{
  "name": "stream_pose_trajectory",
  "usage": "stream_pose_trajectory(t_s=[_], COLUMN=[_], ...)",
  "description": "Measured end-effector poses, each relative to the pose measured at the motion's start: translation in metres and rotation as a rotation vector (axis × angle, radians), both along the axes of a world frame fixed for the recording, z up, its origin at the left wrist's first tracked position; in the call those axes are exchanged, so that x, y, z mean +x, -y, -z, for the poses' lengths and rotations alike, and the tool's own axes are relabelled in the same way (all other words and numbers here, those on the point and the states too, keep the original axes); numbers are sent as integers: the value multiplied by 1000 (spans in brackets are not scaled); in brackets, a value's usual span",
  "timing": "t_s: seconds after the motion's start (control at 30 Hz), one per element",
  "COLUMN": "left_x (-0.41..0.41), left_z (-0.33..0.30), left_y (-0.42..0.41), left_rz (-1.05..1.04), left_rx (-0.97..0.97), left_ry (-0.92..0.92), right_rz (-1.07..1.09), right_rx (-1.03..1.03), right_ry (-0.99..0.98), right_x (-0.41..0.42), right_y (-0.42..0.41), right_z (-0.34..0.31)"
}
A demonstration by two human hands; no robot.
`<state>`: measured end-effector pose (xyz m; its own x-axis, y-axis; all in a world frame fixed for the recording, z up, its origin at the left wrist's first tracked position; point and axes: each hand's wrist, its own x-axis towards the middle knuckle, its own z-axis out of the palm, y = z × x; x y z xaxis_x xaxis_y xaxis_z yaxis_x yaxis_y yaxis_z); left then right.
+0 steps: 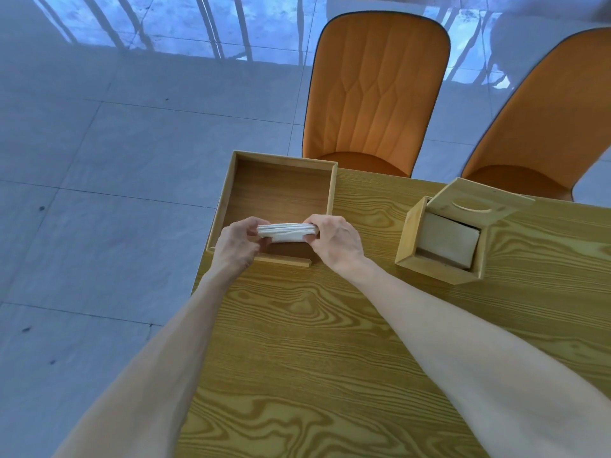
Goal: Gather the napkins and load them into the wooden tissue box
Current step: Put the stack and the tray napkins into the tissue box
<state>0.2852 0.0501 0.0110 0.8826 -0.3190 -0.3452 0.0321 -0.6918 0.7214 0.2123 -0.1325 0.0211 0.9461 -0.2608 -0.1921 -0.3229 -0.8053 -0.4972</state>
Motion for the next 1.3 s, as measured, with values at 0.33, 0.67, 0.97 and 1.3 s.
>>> stream_pose_trajectory(t_s=[0.33, 0.67, 0.97, 1.3], left_x=[1, -3, -13, -71], left_z=[-6, -17, -47, -52], left_y=[4, 9, 64, 169], left_rz=[63, 100, 155, 248], left_rx=[81, 89, -196, -286], left_ry=[94, 37, -48, -95], right_rz=[17, 39, 292, 601], right_rx=[20, 91, 289, 363], right_ry=[67, 39, 147, 209], right_x=[-5, -16, -66, -147], right_y=[0, 6, 63, 142], right_z=[3, -11, -37, -55])
